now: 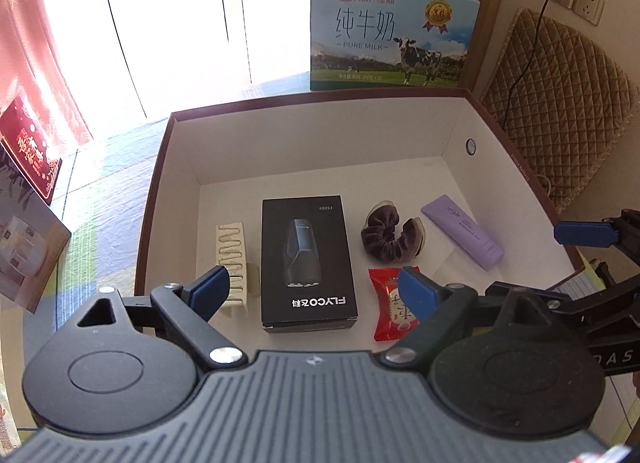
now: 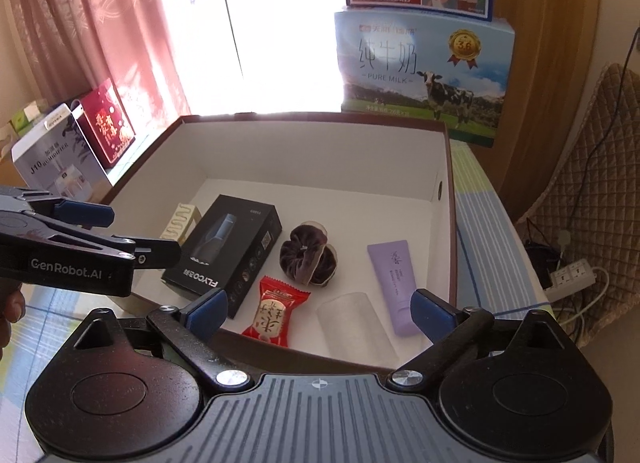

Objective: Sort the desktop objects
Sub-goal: 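Withdraw both tools from the brown box back over the table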

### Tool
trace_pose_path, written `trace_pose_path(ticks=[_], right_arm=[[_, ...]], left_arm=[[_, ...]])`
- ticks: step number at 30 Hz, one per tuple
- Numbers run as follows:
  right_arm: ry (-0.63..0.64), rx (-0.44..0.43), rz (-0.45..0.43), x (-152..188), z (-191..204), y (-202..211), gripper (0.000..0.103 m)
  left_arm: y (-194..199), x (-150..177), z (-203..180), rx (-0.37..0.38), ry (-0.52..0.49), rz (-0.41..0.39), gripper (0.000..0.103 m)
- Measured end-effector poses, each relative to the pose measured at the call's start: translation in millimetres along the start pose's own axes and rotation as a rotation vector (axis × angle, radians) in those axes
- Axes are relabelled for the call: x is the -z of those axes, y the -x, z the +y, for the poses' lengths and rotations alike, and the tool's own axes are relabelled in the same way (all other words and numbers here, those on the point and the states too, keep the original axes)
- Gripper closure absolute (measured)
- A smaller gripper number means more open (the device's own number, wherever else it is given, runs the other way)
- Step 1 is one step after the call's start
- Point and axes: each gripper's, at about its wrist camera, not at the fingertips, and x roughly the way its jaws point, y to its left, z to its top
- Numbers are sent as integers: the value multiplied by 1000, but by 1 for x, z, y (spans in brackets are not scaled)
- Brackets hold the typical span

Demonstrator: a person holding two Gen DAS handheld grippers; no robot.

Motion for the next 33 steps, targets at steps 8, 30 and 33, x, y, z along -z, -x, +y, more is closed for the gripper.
trace_pose_path(ticks=[8, 30, 33], right_arm=[[-21, -12, -45, 5, 7, 27, 6], [-32, -55, -128, 40, 27, 101, 4], [-28, -58, -131, 50, 28, 110, 3]], left_arm=[[28, 14, 4, -8, 31, -35, 13], [105, 65, 1, -16, 41, -100, 10], [114, 74, 0, -18, 42, -107, 10]])
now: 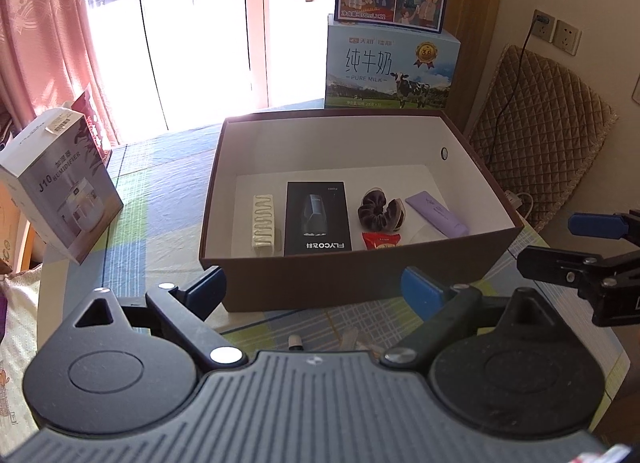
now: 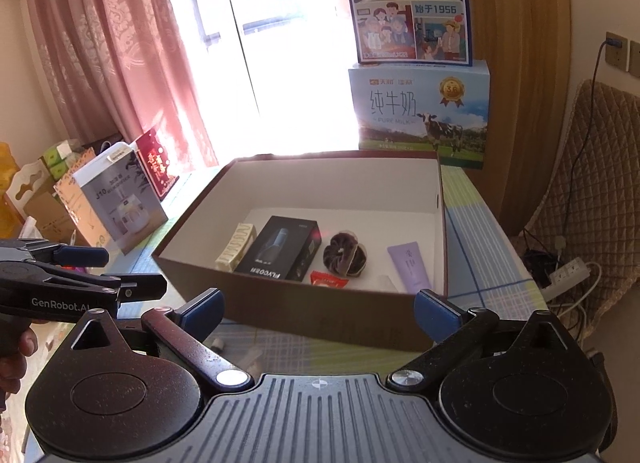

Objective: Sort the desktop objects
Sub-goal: 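Withdraw both tools from the brown box back over the table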

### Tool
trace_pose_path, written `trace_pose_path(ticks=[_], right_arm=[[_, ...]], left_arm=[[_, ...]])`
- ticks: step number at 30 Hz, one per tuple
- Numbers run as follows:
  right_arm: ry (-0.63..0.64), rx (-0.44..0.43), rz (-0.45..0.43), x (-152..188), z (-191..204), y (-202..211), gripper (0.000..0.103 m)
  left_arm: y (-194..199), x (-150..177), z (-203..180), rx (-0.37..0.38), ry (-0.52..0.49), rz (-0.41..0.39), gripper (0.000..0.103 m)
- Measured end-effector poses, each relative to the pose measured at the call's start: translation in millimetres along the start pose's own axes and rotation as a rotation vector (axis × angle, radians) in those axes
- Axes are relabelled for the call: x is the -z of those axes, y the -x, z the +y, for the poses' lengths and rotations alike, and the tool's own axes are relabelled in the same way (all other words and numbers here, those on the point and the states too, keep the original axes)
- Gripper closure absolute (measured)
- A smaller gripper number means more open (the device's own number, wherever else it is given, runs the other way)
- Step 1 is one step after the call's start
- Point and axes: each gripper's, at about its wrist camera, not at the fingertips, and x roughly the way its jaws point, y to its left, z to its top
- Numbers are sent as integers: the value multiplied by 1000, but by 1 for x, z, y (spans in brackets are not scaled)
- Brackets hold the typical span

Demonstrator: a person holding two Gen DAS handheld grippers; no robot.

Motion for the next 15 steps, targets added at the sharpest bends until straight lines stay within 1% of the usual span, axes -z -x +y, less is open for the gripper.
trace_pose_path(ticks=[2, 4, 15], right_arm=[[-3, 0, 7, 7, 0, 6, 2], [-8, -3, 15, 16, -1, 11, 2], [-22, 0, 61, 51, 0, 30, 2]], left_arm=[[6, 6, 0, -5, -3, -4, 9], [13, 14, 0, -15, -6, -6, 6], [39, 54, -3, -13, -8, 26, 5]])
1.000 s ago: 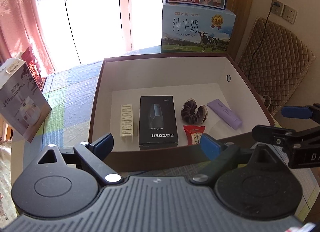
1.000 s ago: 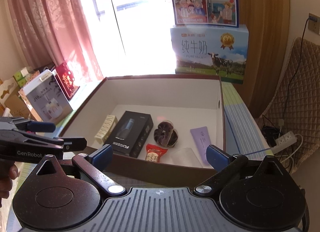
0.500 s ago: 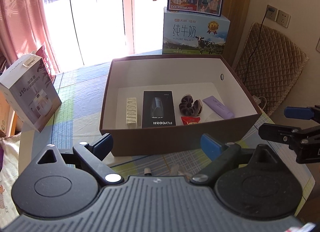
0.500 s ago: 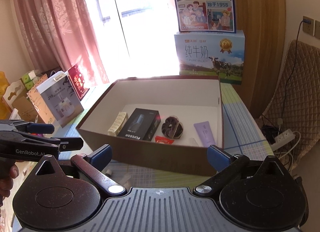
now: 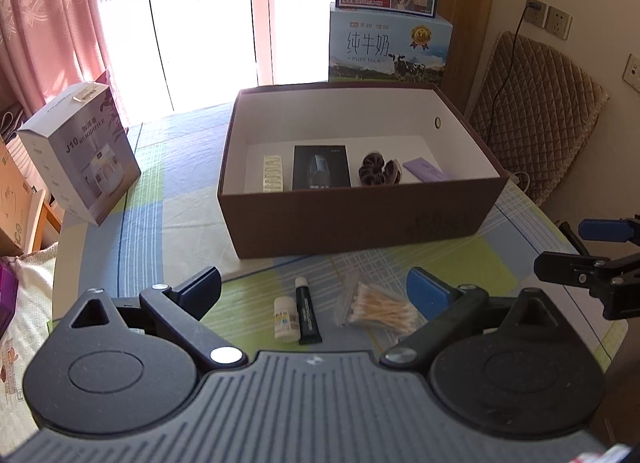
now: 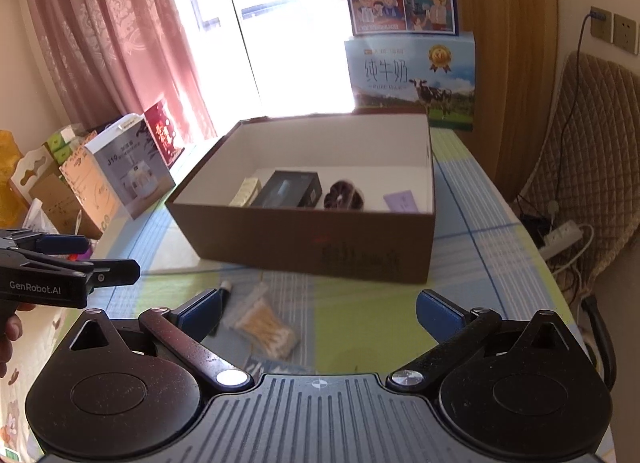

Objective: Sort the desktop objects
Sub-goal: 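Withdraw both tools from the brown box back over the table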

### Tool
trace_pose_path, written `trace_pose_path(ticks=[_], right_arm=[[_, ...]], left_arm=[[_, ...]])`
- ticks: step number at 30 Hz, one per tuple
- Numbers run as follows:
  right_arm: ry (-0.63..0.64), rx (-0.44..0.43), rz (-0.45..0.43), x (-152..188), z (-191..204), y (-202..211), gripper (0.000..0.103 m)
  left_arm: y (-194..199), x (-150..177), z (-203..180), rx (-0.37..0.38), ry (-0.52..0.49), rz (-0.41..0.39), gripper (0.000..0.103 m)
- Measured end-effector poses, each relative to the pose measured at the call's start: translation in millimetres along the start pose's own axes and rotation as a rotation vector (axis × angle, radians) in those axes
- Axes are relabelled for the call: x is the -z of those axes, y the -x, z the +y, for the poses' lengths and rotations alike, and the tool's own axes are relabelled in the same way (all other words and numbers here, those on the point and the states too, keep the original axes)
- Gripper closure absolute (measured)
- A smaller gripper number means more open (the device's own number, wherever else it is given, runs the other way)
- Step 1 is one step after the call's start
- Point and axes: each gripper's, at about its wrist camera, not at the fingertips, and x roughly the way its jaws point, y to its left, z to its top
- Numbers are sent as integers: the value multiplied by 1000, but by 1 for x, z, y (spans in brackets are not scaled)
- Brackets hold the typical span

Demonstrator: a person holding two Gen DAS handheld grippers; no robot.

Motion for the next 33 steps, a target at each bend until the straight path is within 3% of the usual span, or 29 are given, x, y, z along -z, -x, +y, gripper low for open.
trace_pose_path(ticks=[33], right_arm=[[20, -60, 208, 69, 18, -18, 2]], left_arm=[[-2, 79, -1, -3, 24, 191, 5]])
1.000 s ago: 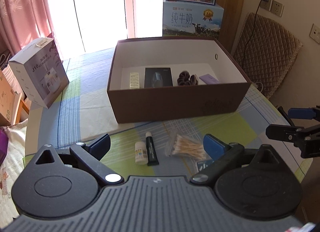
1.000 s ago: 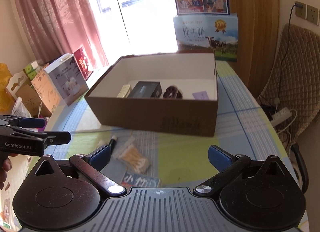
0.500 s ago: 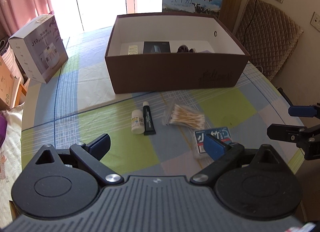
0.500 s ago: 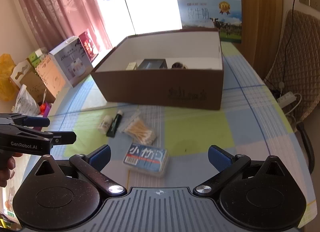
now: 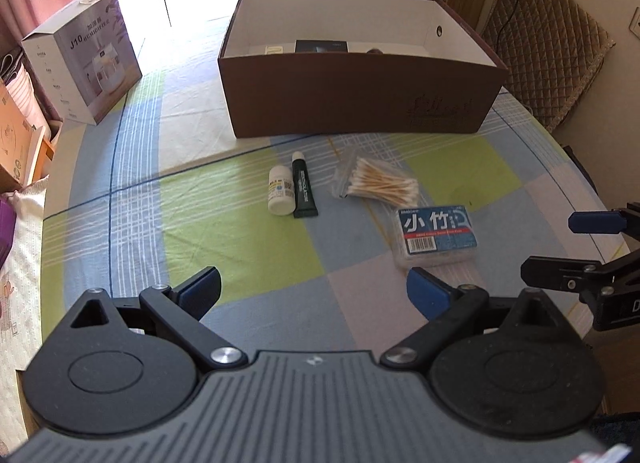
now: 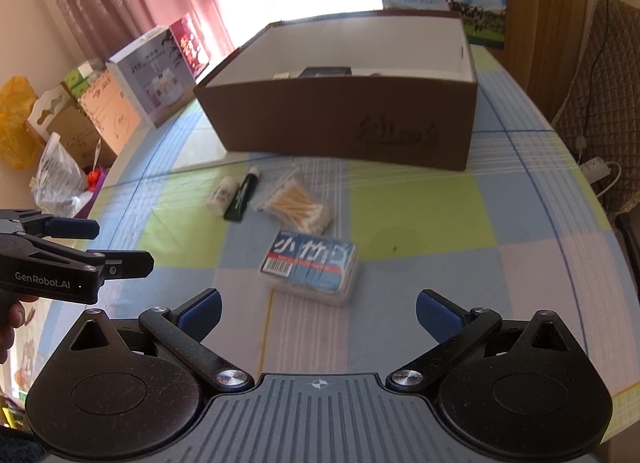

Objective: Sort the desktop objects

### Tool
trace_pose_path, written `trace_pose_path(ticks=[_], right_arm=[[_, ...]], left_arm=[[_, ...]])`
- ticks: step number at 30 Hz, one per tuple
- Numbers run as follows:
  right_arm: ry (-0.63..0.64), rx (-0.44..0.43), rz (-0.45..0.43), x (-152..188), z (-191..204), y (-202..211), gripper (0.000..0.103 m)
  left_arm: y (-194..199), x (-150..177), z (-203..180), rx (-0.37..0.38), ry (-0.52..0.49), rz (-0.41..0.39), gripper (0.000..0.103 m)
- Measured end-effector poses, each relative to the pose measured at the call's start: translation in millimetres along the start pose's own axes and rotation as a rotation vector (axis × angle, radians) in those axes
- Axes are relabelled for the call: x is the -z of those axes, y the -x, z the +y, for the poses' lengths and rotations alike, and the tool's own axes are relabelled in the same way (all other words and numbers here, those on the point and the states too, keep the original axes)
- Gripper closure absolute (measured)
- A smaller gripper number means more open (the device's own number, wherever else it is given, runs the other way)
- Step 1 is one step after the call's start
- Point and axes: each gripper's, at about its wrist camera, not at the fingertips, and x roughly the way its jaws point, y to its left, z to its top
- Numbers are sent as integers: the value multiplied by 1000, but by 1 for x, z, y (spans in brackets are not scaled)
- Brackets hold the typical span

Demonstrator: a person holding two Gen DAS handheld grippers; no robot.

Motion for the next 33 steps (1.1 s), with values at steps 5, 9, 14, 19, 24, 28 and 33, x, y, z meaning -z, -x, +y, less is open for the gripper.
trace_pose_path(ticks=[5, 9, 14, 19, 24, 28, 33], right_arm=[[4, 2, 18, 2, 2, -6, 2], [-1, 3, 33, 3, 2, -13, 2], [-8, 8, 53, 4, 3, -22, 2], [-11, 14, 67, 1, 5, -30, 2], [2, 26, 74, -2, 10, -39, 2], [17, 27, 78, -5, 16, -48, 2], [29, 29, 85, -10, 23, -59, 2]], left_arm=[[-3, 2, 3, -4, 4, 17, 5], [-7, 3, 3, -12, -2, 29, 5], [-15, 4, 5, -16, 1, 51, 5], [-21, 4, 10, -21, 5, 68, 5], [-28, 3, 14, -28, 8, 79, 5], [-33, -1, 17, -36, 9, 79, 5], [-39, -5, 24, -49, 18, 80, 5]])
